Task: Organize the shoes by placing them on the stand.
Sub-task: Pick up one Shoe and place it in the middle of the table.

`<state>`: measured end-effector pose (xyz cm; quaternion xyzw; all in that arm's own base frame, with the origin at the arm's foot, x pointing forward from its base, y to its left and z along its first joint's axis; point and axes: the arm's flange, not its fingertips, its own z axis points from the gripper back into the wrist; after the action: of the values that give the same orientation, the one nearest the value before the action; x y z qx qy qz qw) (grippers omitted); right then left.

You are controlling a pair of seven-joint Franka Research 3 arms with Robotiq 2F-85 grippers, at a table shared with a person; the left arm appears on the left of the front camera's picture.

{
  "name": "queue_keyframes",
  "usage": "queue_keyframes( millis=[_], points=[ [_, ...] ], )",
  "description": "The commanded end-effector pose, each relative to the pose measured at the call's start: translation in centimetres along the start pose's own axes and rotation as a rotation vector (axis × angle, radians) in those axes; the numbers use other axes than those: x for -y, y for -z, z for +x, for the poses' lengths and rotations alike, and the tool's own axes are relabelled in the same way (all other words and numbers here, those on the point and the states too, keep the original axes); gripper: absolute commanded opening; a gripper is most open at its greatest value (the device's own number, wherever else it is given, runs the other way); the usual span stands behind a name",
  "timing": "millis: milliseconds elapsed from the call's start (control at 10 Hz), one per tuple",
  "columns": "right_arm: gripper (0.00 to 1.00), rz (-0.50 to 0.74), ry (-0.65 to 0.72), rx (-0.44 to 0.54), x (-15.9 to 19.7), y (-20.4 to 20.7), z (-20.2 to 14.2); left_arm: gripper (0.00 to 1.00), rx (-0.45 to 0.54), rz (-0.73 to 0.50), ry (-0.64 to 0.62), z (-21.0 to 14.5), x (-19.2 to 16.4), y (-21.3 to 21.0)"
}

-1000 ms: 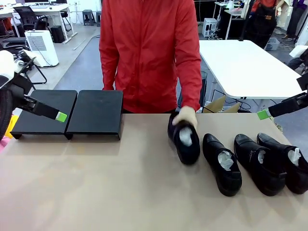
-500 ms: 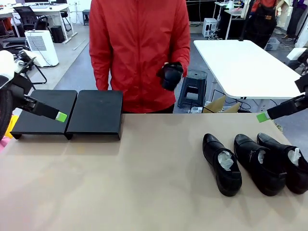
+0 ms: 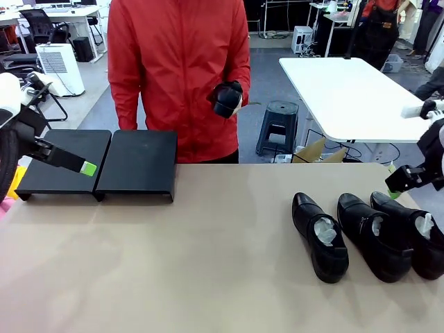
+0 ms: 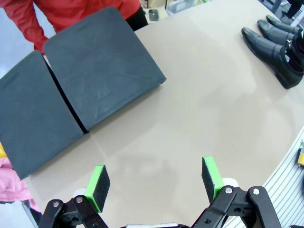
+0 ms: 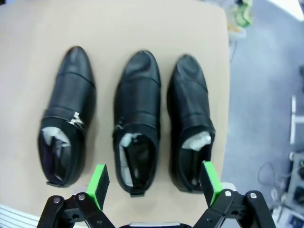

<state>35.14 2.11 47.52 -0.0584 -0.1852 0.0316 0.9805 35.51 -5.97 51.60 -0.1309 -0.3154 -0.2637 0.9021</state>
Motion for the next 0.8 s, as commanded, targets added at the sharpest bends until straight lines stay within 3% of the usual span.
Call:
queue_keyframes(
  millis=[0, 100, 300, 600, 700],
  points=[
    [1.00, -0.015, 0.053, -0.097, -0.3, -0.2, 1.2, 1.00, 0.001, -0.007, -0.003, 0.0, -0.1, 0.0],
    [1.00, 0.000, 0.000, 0.000, 0.0, 0.0, 0.0, 1.00, 0.001, -0.007, -0.003, 0.0, -0.1, 0.0],
    [1.00, 0.000, 0.000, 0.000, 0.0, 0.0, 0.0, 1.00, 0.001, -0.007, -0.003, 0.0, -0.1, 0.0],
    [1.00, -0.021, 0.065, -0.134, -0.3, 1.0, 1.7, 1.00, 0.001, -0.007, -0.003, 0.0, -0.1, 0.0],
    [1.00, 0.032, 0.087, -0.247, -0.3, 1.4, 1.7, 1.00, 0.001, -0.007, -0.003, 0.0, -0.1, 0.0]
  ],
)
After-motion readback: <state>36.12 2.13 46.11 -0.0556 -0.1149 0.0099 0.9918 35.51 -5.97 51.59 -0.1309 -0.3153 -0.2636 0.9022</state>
